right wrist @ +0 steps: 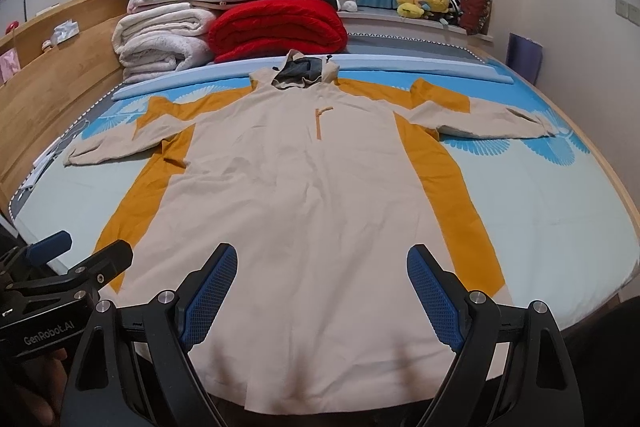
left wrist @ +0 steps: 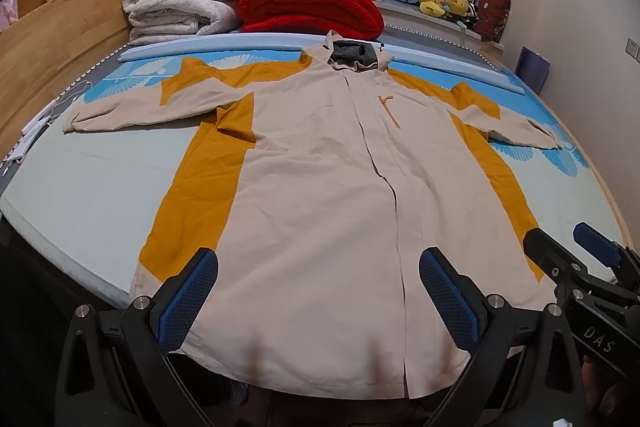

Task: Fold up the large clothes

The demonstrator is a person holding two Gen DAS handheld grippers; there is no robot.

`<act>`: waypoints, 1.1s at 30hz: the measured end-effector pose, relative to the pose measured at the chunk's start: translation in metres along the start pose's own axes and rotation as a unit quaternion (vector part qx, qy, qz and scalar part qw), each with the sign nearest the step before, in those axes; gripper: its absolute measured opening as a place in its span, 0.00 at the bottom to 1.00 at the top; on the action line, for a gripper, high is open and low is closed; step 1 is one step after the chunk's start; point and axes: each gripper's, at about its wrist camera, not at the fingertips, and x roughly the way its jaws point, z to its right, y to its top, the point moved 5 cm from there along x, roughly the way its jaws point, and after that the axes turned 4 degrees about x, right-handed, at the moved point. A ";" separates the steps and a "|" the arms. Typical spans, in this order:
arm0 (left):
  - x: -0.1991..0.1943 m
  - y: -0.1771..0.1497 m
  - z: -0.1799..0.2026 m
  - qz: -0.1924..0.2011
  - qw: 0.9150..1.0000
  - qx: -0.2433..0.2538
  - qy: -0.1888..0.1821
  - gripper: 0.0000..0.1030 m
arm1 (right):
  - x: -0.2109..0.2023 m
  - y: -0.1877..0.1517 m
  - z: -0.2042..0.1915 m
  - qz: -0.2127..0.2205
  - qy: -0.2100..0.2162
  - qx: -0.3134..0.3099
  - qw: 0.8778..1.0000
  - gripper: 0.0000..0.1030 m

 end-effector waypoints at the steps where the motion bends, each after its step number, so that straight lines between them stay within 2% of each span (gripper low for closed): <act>1: -0.001 0.000 0.000 0.001 1.000 0.000 0.000 0.97 | 0.000 0.000 0.001 -0.001 0.001 0.001 1.000 0.84; 33: -0.001 0.002 -0.001 0.002 1.000 0.001 0.000 0.97 | 0.000 0.000 0.002 -0.003 0.001 0.002 1.000 0.84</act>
